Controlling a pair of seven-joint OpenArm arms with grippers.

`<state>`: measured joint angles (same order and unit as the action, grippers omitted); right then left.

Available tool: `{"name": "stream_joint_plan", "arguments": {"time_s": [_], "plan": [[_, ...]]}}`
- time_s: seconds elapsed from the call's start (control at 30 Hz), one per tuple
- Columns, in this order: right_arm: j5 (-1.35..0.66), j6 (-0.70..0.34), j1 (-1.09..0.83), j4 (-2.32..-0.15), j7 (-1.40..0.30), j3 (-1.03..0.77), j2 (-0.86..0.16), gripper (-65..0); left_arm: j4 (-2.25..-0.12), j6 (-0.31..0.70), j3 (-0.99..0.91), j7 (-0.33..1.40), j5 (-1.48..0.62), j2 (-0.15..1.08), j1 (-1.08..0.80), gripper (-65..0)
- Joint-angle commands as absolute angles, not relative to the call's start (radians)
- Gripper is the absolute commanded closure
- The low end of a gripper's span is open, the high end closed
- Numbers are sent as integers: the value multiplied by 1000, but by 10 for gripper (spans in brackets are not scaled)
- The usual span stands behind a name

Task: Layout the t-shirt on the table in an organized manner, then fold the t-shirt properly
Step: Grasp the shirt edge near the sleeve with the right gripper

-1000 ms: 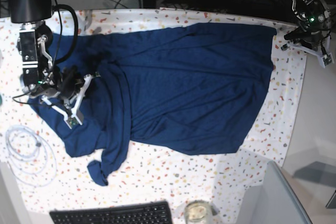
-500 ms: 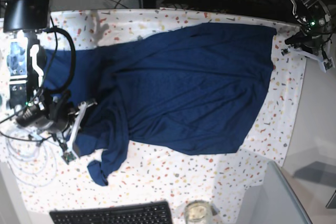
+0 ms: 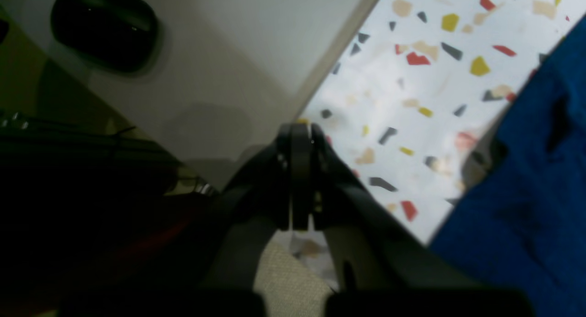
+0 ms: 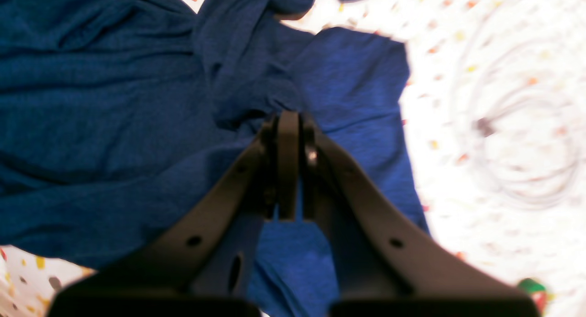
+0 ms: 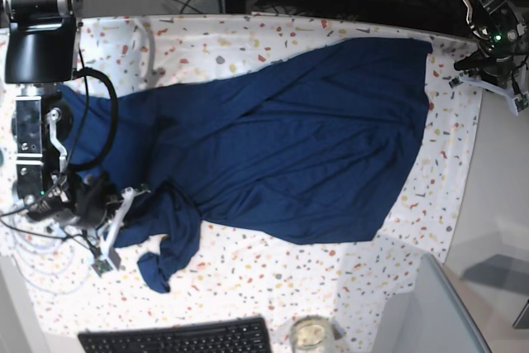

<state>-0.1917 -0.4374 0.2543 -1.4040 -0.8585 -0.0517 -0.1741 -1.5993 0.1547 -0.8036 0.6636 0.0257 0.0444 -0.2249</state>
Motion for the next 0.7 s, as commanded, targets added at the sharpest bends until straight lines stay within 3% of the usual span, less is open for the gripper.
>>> {"name": "stream_joint_plan", "arguments": {"time_s": [0.0,0.17,0.3,0.43,0.67], "plan": [[-188,-433,283,-1399,-831,-76,-186,-6,-1620,145,-808,644,28,67,-222,0],[-188,-433,278,-1345,-832,-137,-188,-32,-1621,182,-809,644,28,70,-252,0],[-189,-433,206,-1455,-891,-139,-209,-215,-1661,352,-812,644,10,36,-318,0],[-191,-435,56,-1681,-881,-200,-200,-375,-1678,460,-808,641,-91,5,-400,0],[-191,-437,-90,-1781,-826,-237,-177,-390,-1678,515,-816,639,-282,-2,-481,0]]}}
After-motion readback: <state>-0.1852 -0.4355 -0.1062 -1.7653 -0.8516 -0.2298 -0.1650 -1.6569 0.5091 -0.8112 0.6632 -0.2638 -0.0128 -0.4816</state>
